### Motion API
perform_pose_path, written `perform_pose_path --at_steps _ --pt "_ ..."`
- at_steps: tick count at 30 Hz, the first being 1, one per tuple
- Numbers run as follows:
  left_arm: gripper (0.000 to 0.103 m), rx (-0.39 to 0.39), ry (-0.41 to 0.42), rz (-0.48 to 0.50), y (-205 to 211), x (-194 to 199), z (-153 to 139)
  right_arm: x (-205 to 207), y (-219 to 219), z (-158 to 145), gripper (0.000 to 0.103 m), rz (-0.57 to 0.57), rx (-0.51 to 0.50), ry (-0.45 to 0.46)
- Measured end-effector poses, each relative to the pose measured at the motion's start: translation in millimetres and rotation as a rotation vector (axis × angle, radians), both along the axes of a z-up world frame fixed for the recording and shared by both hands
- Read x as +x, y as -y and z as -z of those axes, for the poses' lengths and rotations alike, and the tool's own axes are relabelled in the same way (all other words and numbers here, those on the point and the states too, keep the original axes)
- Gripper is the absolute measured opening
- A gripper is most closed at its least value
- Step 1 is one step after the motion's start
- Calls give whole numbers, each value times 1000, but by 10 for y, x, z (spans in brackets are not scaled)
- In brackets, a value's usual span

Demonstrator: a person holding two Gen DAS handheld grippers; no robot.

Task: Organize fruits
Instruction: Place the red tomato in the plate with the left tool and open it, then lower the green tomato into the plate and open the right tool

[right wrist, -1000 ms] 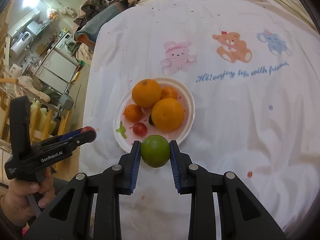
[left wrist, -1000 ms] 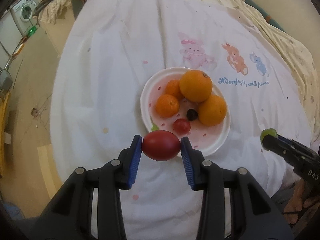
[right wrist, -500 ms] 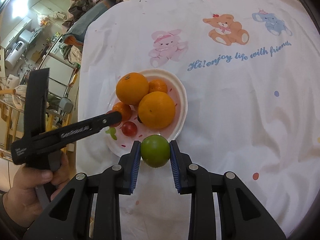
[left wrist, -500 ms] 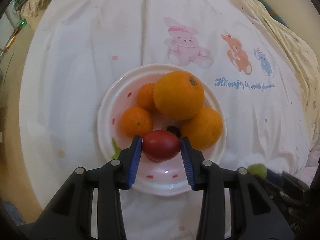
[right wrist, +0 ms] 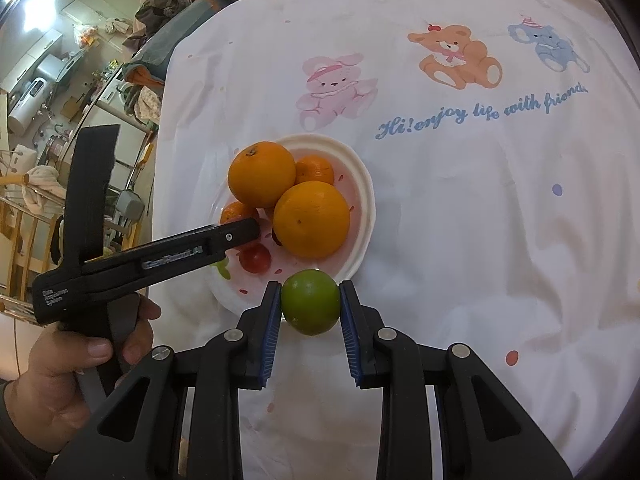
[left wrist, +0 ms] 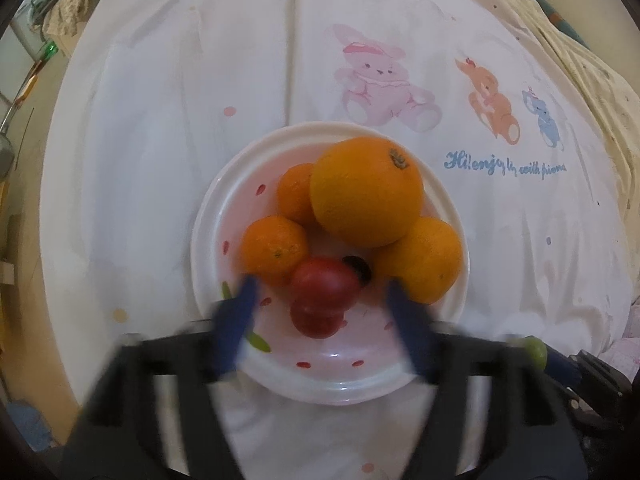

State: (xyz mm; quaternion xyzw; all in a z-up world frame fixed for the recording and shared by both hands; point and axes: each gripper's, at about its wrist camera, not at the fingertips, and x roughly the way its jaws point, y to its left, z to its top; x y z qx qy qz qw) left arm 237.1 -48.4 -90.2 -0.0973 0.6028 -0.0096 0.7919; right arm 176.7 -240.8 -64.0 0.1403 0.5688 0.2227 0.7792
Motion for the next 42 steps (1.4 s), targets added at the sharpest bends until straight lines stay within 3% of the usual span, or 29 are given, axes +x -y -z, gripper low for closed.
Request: perform_pose_path --at_steps 6,14,18,22,33,37,42 --pt "77 2 40 -10 -129 -138 -204 -12 6 0 30 6 -9 4" --pt "77 176 172 -2 -377 -589 -533 -35 -119 2 30 -27 -19 21" --pt "77 166 192 -21 -486 -799 -619 -32 -253 8 30 -61 -28 30" --pt "77 127 187 -54 -574 -939 -610 -37 -436 50 30 -96 -44 32" --pt "78 130 183 -134 -757 -1039 -472 92 -814 347 30 -125 -67 26" --pt "81 103 144 -151 -819 -999 -389 162 -866 483 30 -119 -89 2" --pt "82 131 109 -130 -773 -973 -292 198 -884 555 34 -105 -91 -19"
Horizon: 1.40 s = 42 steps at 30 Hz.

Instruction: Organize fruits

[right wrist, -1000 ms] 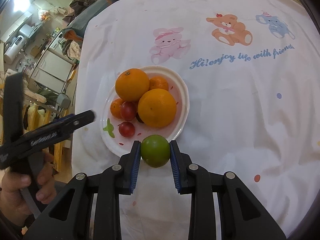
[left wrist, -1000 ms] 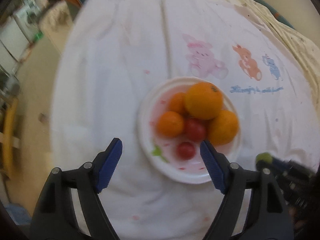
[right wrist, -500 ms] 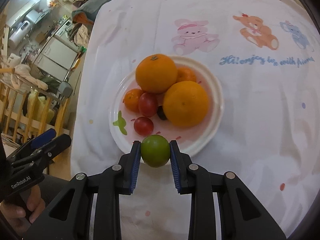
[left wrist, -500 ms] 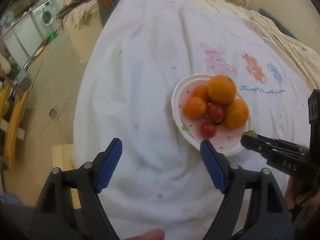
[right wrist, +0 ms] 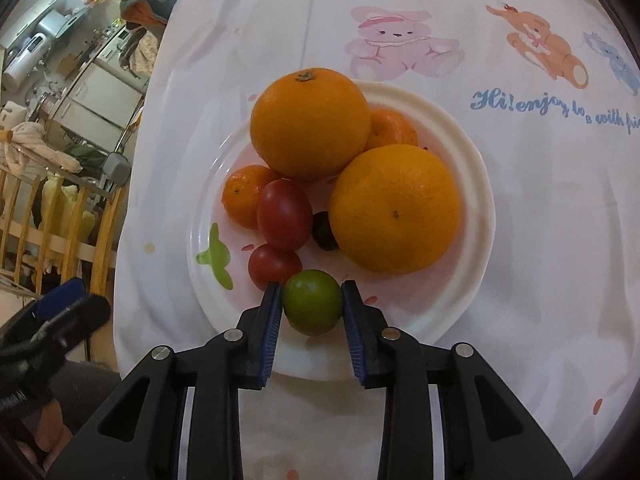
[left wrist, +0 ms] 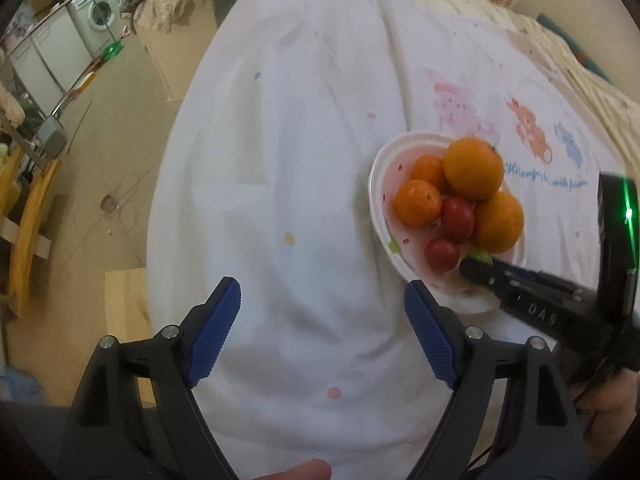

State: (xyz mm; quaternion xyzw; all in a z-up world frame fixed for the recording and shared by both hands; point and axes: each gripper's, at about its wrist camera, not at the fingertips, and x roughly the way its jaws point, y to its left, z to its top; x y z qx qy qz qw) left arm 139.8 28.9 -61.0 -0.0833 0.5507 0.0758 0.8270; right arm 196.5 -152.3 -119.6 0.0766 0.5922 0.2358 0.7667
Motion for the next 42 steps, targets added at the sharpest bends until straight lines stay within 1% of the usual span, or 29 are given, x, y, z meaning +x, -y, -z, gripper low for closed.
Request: perform_pose_path --at_steps 4,6,7,8,12,13,14,16,19,21,23,25,26,27,28,29,31,35,38,42 --pt "82 -16 -14 6 12 -2 33 -7 -14 5 34 -11 -15 10" --pt "82 -15 -14 9 11 2 31 -16 -8 -14 45 -11 -18 13" --pt "82 -15 -13 11 10 -2 29 -33 7 -37 58 -7 -13 16" --pt "82 -16 -12 10 2 -5 27 -50 22 -69 66 -4 -3 23" --pt "82 -39 -10 4 -33 -42 7 -177 140 -306 73 11 7 87" --pt "82 -40 -6 11 -28 -61 -11 -231 187 -381 77 25 16 111" --pt "82 -37 1 18 -18 -76 -32 -286 232 -477 86 39 24 139" --pt "82 -36 32 31 -1 -137 -103 -397 298 -661 92 53 38 192" --pt "84 -36 76 46 9 -229 -217 -594 364 -875 92 65 34 254" --pt "91 -32 109 50 21 -334 -289 -701 420 -940 93 80 18 276" --pt "91 -31 131 61 38 -428 -344 -822 485 -993 97 91 0 314" --pt "92 -26 157 76 57 -520 -403 -914 542 -1027 99 94 -13 330" --pt "94 -20 172 76 59 -560 -433 -946 567 -1038 99 100 -17 335" --pt "100 -12 198 74 60 -622 -477 -987 594 -1051 99 111 -18 340" --pt "102 -8 213 71 57 -663 -505 -1032 635 -1066 100 127 -13 346" --pt "103 -8 228 68 57 -707 -534 -1069 658 -1072 103 141 -12 350" --pt "103 -6 259 65 69 -796 -587 -1158 693 -1085 103 165 -19 369" --pt "103 48 312 84 166 -938 -642 -1314 709 -1098 103 185 -10 399" --pt "103 58 347 84 216 -1007 -653 -1407 700 -1108 103 203 -11 427" --pt "103 65 372 72 219 -1003 -652 -1439 652 -1168 103 198 -32 480"
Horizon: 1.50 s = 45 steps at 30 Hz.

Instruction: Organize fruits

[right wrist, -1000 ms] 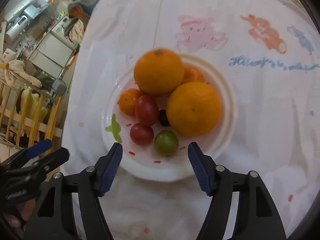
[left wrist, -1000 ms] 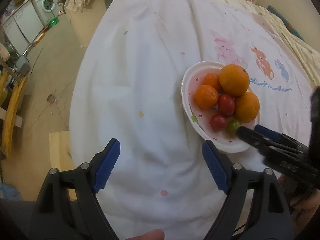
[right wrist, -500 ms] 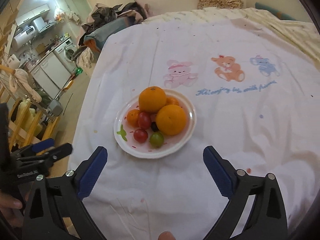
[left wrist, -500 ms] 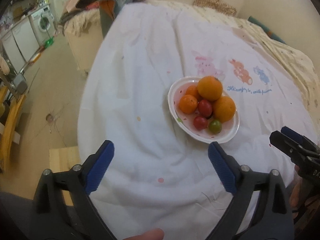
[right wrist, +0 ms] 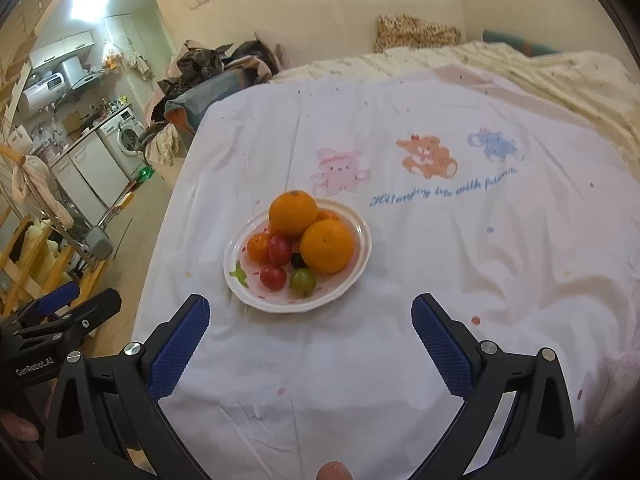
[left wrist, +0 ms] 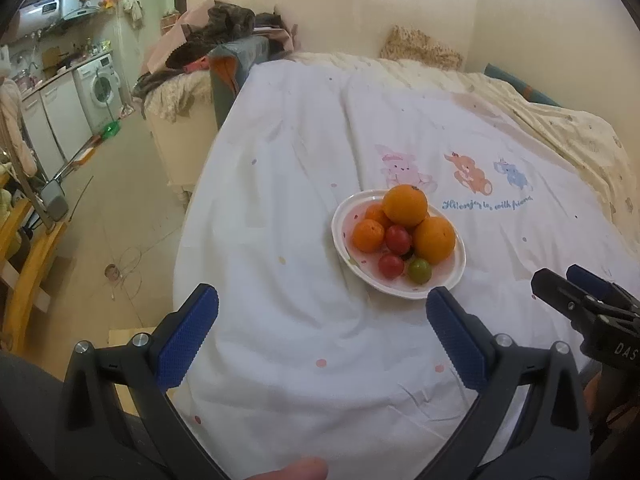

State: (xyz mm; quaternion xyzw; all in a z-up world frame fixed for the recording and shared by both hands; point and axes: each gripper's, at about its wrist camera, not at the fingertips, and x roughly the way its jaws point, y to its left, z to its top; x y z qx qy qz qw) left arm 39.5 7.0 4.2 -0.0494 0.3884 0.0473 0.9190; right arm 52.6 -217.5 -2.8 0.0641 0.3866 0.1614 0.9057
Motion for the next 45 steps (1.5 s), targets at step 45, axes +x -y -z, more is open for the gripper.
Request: perform_pose_path --at_steps 45 --pt "103 -43 -5 -9 -22 6 11 -27 -100 1 103 8 -35 34"
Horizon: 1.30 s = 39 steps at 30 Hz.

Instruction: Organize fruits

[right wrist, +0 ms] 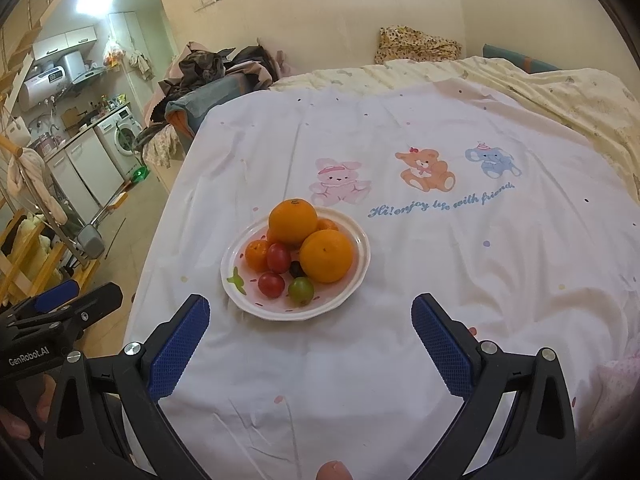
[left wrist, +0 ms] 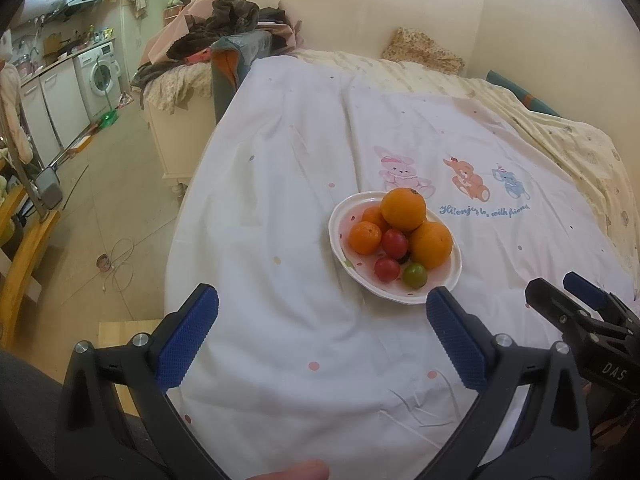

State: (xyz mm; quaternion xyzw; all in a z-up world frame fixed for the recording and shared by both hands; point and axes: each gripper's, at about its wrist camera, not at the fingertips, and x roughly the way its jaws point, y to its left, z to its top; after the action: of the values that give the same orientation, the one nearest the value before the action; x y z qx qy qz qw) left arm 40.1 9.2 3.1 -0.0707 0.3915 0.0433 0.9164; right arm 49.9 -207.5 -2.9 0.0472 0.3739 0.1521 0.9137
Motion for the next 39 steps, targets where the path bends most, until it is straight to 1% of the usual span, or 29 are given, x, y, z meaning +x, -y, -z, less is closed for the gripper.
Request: perform_pose_path --at_steps 39 --pt "103 -6 -17 -9 6 -26 54 10 16 15 103 4 -6 -3"
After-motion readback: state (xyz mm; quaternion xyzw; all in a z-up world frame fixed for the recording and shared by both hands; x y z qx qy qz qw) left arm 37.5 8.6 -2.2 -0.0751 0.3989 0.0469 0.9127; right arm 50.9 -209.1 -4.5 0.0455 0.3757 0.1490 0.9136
